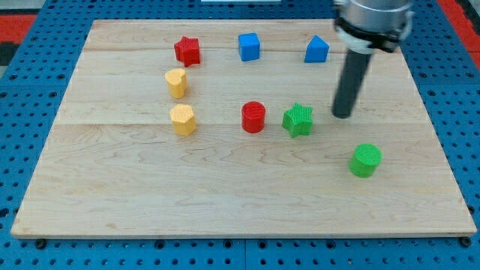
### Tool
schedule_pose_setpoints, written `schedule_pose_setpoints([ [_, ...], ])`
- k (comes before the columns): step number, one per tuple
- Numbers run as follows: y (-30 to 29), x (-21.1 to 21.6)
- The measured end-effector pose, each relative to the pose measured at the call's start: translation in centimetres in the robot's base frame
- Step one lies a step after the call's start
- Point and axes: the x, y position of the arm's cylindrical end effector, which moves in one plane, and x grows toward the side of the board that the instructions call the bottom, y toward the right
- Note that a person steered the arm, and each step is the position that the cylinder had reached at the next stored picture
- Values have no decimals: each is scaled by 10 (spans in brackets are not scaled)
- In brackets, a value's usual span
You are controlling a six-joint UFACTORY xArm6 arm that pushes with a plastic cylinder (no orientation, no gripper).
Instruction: Slide the green star parallel to the right of the red circle
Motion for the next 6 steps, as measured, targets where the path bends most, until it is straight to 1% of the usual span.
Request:
schedule_pose_setpoints([
  [1,6,23],
  [2,-7,42],
  [3,-67,51],
  [4,-117,51],
  [5,-124,29],
  [6,-88,16],
])
